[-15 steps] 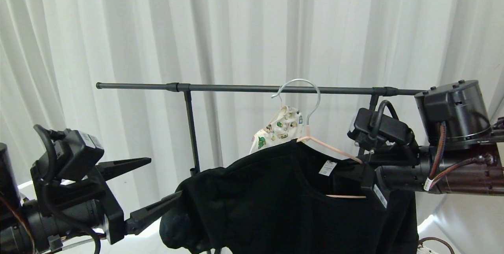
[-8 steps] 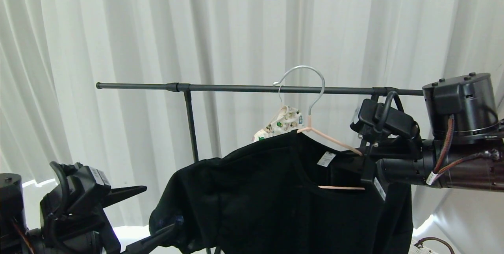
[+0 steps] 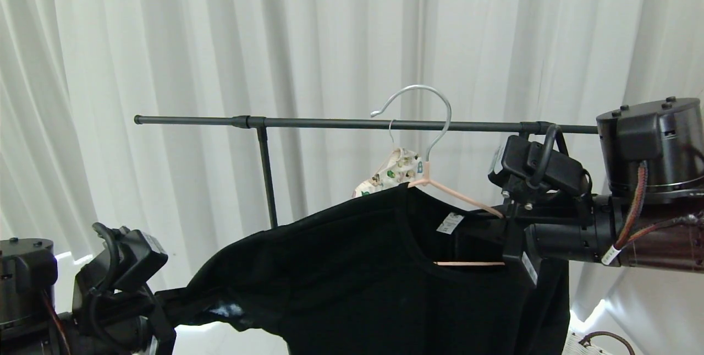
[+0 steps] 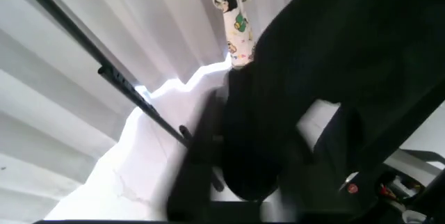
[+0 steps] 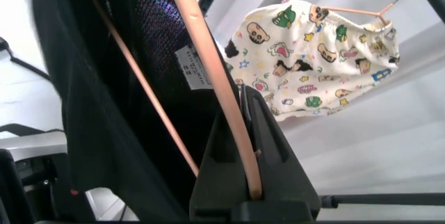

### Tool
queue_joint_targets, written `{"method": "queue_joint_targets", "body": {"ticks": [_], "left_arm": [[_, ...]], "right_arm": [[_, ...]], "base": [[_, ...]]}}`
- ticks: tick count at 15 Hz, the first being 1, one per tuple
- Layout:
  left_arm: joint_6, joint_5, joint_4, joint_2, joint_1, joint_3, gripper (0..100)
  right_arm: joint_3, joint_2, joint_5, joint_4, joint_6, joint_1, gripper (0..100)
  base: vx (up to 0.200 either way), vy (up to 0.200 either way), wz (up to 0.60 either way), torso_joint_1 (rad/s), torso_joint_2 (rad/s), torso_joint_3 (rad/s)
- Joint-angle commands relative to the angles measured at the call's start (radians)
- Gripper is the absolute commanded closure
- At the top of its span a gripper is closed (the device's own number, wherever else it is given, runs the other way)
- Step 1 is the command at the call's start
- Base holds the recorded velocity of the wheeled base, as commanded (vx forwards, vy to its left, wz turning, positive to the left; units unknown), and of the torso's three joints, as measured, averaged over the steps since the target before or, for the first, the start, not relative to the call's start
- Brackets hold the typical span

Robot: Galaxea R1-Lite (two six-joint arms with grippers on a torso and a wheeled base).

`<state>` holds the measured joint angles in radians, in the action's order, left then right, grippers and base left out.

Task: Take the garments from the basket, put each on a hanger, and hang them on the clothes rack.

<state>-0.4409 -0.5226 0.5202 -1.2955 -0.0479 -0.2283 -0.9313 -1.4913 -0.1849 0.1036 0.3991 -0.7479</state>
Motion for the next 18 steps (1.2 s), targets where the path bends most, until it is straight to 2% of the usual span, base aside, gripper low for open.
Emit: {"method": "queue_joint_targets", "body": {"ticks": [1, 3, 4, 6, 8, 10, 14, 15, 18], "left_arm": [[0.002, 0.03, 0.0, -0.013, 0.037, 0.003, 100], [0.007, 0.061, 0.0, -0.013, 0.075, -0.002, 100], [0.011, 0.079, 0.0, -0.013, 0.126, -0.002, 100], [0.011, 0.088, 0.0, -0.016, 0.204, 0.004, 100], [0.011, 0.09, 0.0, -0.021, 0.241, 0.006, 100], [0.01, 0.088, 0.0, -0.016, 0.238, 0.006, 100], [0.002, 0.085, 0.0, 0.048, 0.152, 0.009, 100], [0.001, 0.085, 0.0, 0.056, 0.141, 0.017, 0], [0.004, 0.082, 0.0, 0.068, 0.128, 0.023, 0]], "right_arm": [[0.005, 0.0, 0.001, -0.001, 0.0, 0.008, 100], [0.009, 0.0, 0.002, -0.004, -0.002, 0.028, 100], [0.008, 0.0, 0.002, -0.004, -0.002, 0.051, 100], [0.008, 0.005, 0.001, -0.004, -0.003, 0.079, 100], [0.008, 0.013, 0.001, -0.004, -0.005, 0.094, 100], [0.005, 0.013, 0.001, -0.002, -0.006, 0.096, 100], [0.003, 0.009, 0.001, -0.001, -0.005, 0.096, 100], [0.003, 0.009, 0.001, -0.001, -0.005, 0.096, 100], [0.003, 0.013, 0.002, -0.002, -0.006, 0.101, 100]], "base": [[0.0, 0.0, 0.0, 0.0, 0.0, 0.0], [0.0, 0.0, 0.0, 0.0, 0.0, 0.0], [0.0, 0.0, 0.0, 0.0, 0.0, 0.0], [0.0, 0.0, 0.0, 0.0, 0.0, 0.0], [0.0, 0.0, 0.0, 0.0, 0.0, 0.0], [0.0, 0.0, 0.0, 0.0, 0.0, 0.0], [0.0, 0.0, 0.0, 0.0, 0.0, 0.0], [0.0, 0.0, 0.0, 0.0, 0.0, 0.0], [0.0, 0.0, 0.0, 0.0, 0.0, 0.0]]}}
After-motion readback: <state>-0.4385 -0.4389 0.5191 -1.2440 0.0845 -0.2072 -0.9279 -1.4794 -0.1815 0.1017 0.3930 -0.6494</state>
